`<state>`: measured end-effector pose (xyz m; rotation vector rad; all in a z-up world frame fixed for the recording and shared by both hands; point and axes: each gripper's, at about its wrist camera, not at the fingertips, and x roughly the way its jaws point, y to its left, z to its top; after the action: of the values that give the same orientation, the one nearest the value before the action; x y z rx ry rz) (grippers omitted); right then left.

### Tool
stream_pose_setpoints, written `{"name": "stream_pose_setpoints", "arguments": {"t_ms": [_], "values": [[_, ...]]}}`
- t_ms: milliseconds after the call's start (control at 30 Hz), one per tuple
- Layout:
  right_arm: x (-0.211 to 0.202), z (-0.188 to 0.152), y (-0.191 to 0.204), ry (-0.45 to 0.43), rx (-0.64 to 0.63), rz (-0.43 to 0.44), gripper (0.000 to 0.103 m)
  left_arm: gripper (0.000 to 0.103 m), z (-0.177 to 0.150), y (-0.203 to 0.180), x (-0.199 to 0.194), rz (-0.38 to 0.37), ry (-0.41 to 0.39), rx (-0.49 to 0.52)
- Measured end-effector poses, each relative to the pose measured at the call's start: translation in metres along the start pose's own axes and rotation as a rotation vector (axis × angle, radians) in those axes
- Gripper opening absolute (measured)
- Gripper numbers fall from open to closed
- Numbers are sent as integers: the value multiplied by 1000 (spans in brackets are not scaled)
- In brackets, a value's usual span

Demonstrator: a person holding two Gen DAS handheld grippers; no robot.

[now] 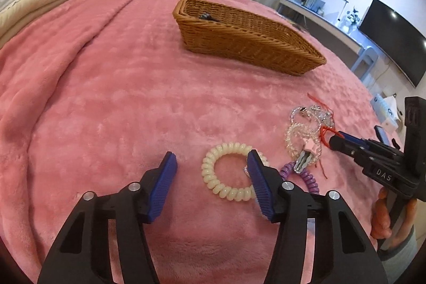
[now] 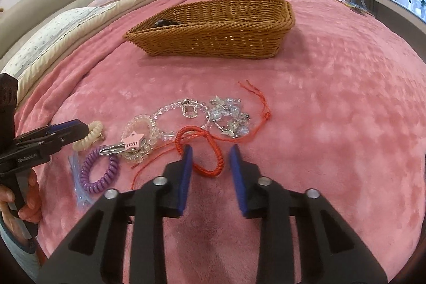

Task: Organize jewelry
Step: 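Grasp the cream coil hair tie with the left tool while the right tool grasps the red string bracelet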

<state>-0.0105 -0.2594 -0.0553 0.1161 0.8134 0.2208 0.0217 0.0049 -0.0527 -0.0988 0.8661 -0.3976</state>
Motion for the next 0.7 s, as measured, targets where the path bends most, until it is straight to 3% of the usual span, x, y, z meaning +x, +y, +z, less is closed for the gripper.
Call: {"name": "stream_pose_setpoints", "arguments": {"t_ms": [33, 67, 133, 333, 700], "values": [[0, 0, 2, -1, -11, 6, 13, 47, 0, -1, 1, 10, 2, 7], [0, -1, 3, -3, -18, 6, 8, 30, 0, -3, 2, 17, 10, 18], [0, -1, 8, -7, -34, -4, 6, 17, -2, -6, 7, 33, 33, 33], [-9, -5, 12, -48, -52, 6, 3, 11, -2, -11, 4, 34, 17, 57], [-34, -4, 9, -139, -31, 42, 3, 10, 1, -8, -19, -1, -98, 27]]}}
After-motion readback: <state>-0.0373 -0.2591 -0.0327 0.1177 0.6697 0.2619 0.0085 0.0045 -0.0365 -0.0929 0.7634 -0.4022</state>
